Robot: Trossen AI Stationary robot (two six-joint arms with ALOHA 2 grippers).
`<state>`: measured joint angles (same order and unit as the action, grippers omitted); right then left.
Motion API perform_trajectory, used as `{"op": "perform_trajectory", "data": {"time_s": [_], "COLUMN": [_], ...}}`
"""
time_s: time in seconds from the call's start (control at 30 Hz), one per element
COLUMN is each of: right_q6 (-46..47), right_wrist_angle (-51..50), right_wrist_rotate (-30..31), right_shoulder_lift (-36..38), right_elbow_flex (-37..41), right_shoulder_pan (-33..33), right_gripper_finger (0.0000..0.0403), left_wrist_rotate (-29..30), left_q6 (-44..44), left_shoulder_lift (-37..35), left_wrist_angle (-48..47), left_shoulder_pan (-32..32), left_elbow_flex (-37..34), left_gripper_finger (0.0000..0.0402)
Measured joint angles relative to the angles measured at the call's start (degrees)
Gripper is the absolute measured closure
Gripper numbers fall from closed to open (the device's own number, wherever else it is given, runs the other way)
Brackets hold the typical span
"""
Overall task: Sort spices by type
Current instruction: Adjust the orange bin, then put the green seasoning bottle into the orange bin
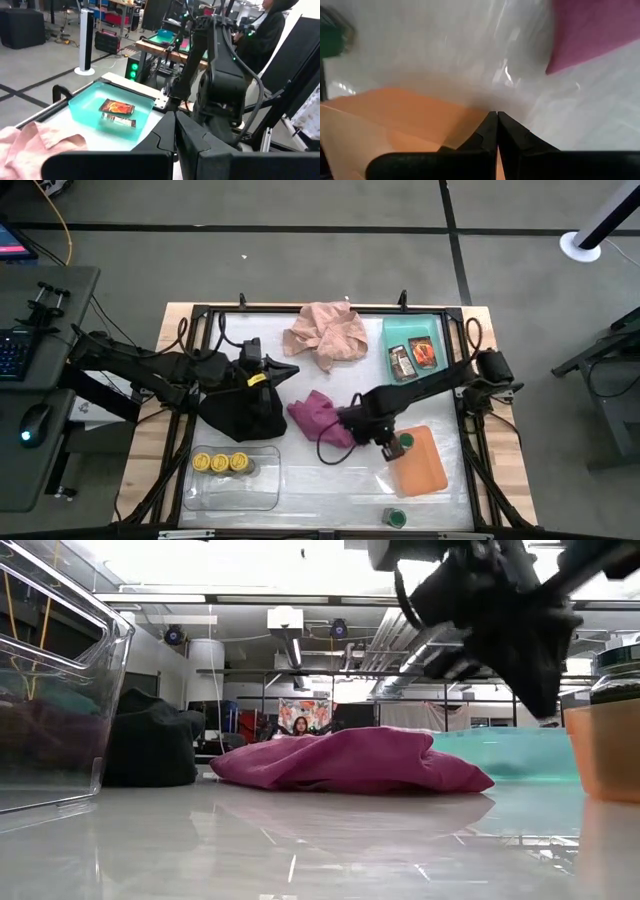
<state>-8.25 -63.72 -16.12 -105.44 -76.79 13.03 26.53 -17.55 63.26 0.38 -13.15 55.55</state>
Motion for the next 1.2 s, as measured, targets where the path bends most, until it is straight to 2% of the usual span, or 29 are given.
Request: {"op": "perform_trajectory", "data": {"time_s": [0.27, 0.53, 0.63, 0.77, 0.87, 1.0, 1.07, 1.2], "right_q6": [-1.9, -6.37, -7.17, -6.66, -2.28, 11.36, 18.53, 34.78], "right_wrist_angle": [-1.51, -10.93, -11.59, -10.74, -8.91, -0.94, 2.83, 5.66], "right_wrist_rotate": [0.5, 3.9, 4.29, 8.71, 9.82, 3.5, 2.47, 6.5], "right_shoulder_lift": [-4.08, -4.4, -4.33, -2.64, -0.17, 6.13, 9.8, 13.91], "right_elbow_flex": [0.04, 0.04, 0.04, -1.14, -3.7, -4.56, -4.15, -4.02], "right_shoulder_pan": [0.93, 0.3, -0.24, -1.41, -2.74, -1.85, 2.12, 14.16], "right_gripper_finger": [0.0403, 0.0403, 0.0403, 0.0403, 0.0403, 0.0403, 0.0403, 0.0403], "left_wrist_rotate": [0.28, 1.26, 1.29, 1.29, 1.33, 1.06, 1.0, 0.87], "left_q6": [-0.27, -0.27, -0.25, 0.46, 1.69, 1.56, 1.03, -1.62], "left_shoulder_lift": [0.0, 0.04, 0.04, -0.14, -1.08, -2.66, -2.96, -2.98], "left_wrist_angle": [-0.7, -1.27, -1.41, -1.85, -2.03, -4.28, -6.24, -10.5], "left_shoulder_pan": [0.0, 0.0, 0.21, 1.06, 1.67, 1.9, 1.68, 1.68], "left_elbow_flex": [0.0, 0.0, 0.0, 0.0, 0.0, 0.0, 0.0, 0.0], "left_gripper_finger": [0.0401, 0.0401, 0.0401, 0.0401, 0.0401, 0.0402, 0.0401, 0.0402]}}
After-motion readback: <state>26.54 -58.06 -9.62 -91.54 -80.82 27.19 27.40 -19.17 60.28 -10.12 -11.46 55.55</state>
